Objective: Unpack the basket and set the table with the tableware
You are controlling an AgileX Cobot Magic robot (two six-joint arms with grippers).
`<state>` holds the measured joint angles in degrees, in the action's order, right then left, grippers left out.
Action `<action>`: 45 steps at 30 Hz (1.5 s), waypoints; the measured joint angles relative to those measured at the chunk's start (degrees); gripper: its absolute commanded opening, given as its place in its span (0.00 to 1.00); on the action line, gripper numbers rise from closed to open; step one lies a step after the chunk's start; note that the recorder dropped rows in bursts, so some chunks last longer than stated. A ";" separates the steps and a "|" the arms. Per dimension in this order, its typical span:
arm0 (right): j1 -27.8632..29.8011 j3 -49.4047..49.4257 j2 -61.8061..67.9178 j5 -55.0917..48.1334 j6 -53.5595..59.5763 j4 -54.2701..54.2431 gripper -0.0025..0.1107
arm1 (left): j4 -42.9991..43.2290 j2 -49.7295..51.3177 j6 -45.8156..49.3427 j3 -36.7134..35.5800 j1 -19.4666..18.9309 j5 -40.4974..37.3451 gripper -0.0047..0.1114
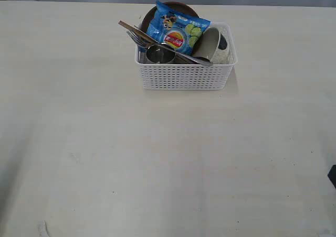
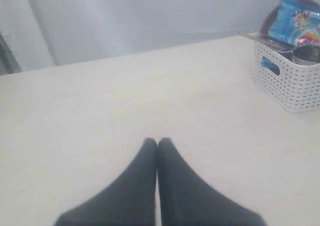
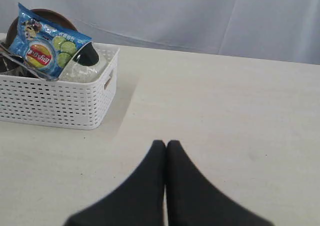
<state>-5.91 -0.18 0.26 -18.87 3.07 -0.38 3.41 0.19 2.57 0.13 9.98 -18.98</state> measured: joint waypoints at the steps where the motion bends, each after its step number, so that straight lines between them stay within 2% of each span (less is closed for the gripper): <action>1: 0.00 0.00 0.00 0.00 0.00 0.00 0.02 | 0.00 0.00 0.00 0.00 0.00 0.00 0.04; 12: 0.00 0.00 0.00 0.00 3.37 2.83 0.02 | 0.00 0.00 0.00 0.00 0.00 0.00 0.04; 15: 0.00 0.00 0.00 2.98 3.89 2.13 0.02 | 0.00 0.00 0.00 0.00 0.00 0.00 0.04; 17: 0.00 0.09 0.00 11.57 3.77 -1.64 0.02 | 0.00 0.00 0.00 0.00 0.00 0.00 0.04; 22: 0.00 0.09 0.00 46.57 -0.56 -6.43 0.02 | 0.00 0.00 0.00 0.00 0.00 0.00 0.04; 25: 0.00 0.09 -0.10 63.31 -9.02 -6.68 0.02 | 0.00 0.00 0.00 0.00 0.00 0.00 0.04; 26: 0.00 -0.05 -0.10 64.96 -12.06 -6.80 0.02 | 0.00 0.00 0.00 0.00 0.00 0.00 0.04; 28: 0.00 -3.01 -0.10 59.98 -18.38 -7.18 0.02 | 0.00 0.00 0.00 0.00 0.00 0.00 0.04; 31: 0.00 -13.87 0.57 38.01 -21.97 -7.42 0.03 | 0.00 0.00 0.00 0.00 0.00 0.00 0.04; 33: 0.00 -19.83 3.10 28.20 -21.97 -7.42 0.11 | 0.00 0.00 0.00 0.00 0.00 0.00 0.04; 38: 0.00 -31.86 12.99 10.57 -20.88 -7.42 0.42 | 0.00 0.00 0.00 0.00 0.00 0.00 0.04; 40: 0.00 -36.61 17.80 3.38 -19.37 -7.47 0.45 | 0.00 0.00 0.00 0.00 0.00 0.00 0.04; 45: -0.72 -48.56 30.59 -16.23 -12.17 -10.89 0.44 | 0.00 0.00 0.00 0.00 0.00 0.00 0.04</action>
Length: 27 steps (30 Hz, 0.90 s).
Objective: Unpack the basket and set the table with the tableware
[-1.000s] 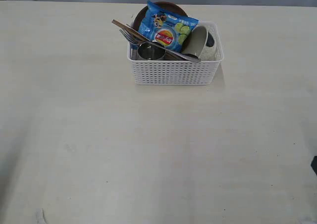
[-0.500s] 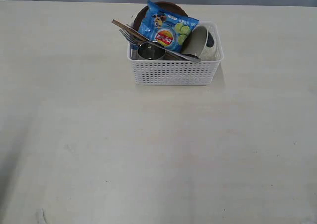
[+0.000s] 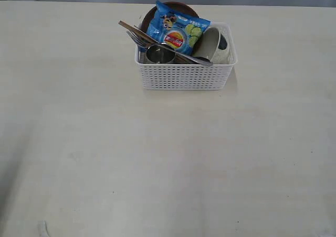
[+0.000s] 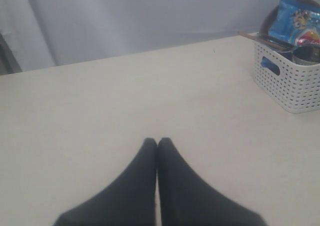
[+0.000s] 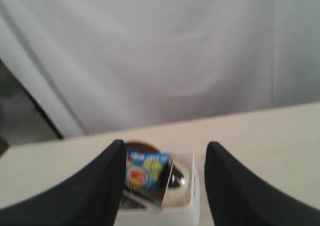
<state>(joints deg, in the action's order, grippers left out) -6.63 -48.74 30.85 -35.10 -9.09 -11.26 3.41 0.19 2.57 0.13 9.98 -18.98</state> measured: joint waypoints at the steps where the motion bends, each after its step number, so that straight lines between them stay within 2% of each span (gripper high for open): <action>1: -0.34 -1.76 2.93 -3.11 1.06 -0.95 0.44 | 0.00 0.00 0.00 0.00 0.00 0.00 0.04; 7: -3.72 -12.64 18.61 -18.33 9.94 -6.65 0.44 | 0.00 0.00 0.00 0.00 0.00 0.00 0.04; 11: -8.93 -17.26 28.06 -20.50 15.90 -9.29 0.44 | 0.00 0.00 0.00 0.00 0.00 0.00 0.04; 14: -16.75 -20.72 40.35 -20.80 17.02 -9.42 0.44 | 0.00 0.00 0.00 0.00 0.00 0.00 0.04; 16: -19.36 -22.65 48.16 -20.70 17.87 -9.05 0.44 | 0.00 0.00 0.00 0.00 0.00 0.00 0.04; 21: -20.99 -31.27 65.77 -20.70 20.45 -8.31 0.44 | 0.00 0.00 0.00 0.00 0.00 0.00 0.04; 27: -21.89 -39.20 77.49 -20.70 25.53 -4.71 0.44 | 0.00 0.00 0.00 0.00 0.00 0.00 0.04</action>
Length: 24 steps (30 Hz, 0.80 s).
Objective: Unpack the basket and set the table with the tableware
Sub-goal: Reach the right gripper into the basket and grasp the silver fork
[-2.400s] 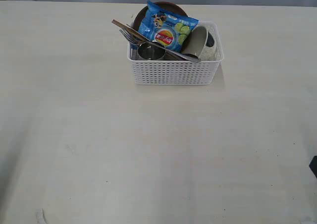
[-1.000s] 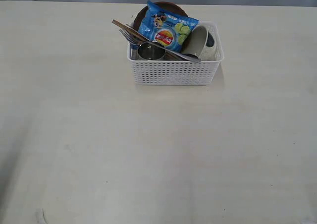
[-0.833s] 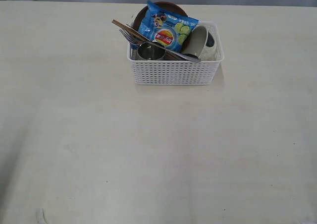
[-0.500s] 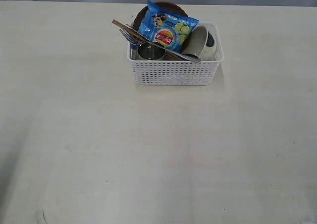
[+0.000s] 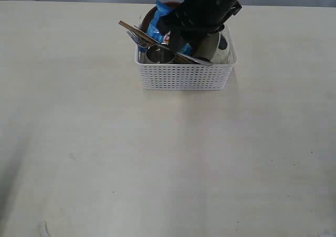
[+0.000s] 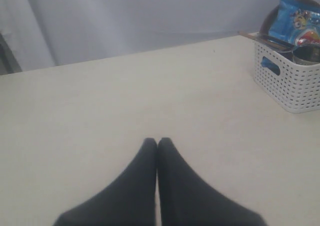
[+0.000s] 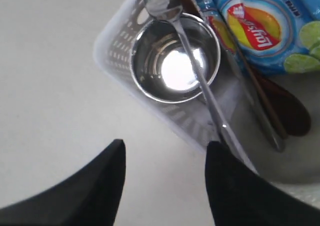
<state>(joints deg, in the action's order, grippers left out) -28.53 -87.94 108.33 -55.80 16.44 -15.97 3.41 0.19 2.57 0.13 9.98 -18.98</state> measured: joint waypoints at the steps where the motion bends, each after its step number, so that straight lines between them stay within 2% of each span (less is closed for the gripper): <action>1: -0.10 -0.45 0.89 0.00 0.24 1.31 0.44 | 0.00 0.00 0.00 0.00 0.00 0.00 0.04; 8: -0.32 -0.79 4.10 2.07 0.89 6.42 0.44 | 0.00 0.00 0.00 0.00 0.00 0.00 0.04; 24: -0.37 -0.88 6.67 7.39 1.16 9.61 0.44 | 0.00 0.00 0.00 0.00 0.00 0.00 0.04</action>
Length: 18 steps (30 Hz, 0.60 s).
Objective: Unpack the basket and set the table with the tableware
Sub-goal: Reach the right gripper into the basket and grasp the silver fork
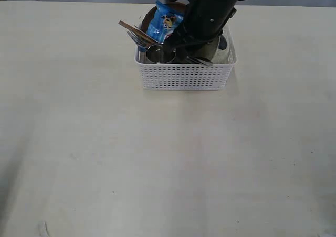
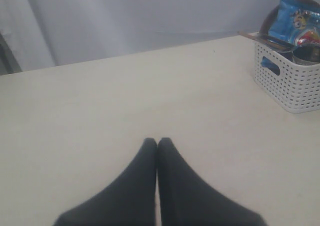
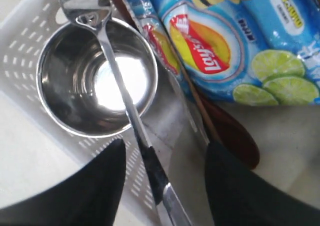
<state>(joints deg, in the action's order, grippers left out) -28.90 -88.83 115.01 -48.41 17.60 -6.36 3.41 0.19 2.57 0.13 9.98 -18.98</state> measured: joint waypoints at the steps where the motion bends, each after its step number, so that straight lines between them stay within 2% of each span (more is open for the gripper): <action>1: 0.00 0.00 0.00 0.38 0.00 0.00 0.44 | 0.00 0.00 0.00 0.00 0.00 0.00 0.04; 18: 0.00 0.00 0.26 0.04 1.63 1.00 0.44 | 0.00 0.00 0.00 0.00 0.00 0.00 0.04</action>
<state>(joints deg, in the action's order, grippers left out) -28.90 -88.83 115.27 -48.37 19.22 -5.36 3.41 0.19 2.57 0.13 9.98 -18.98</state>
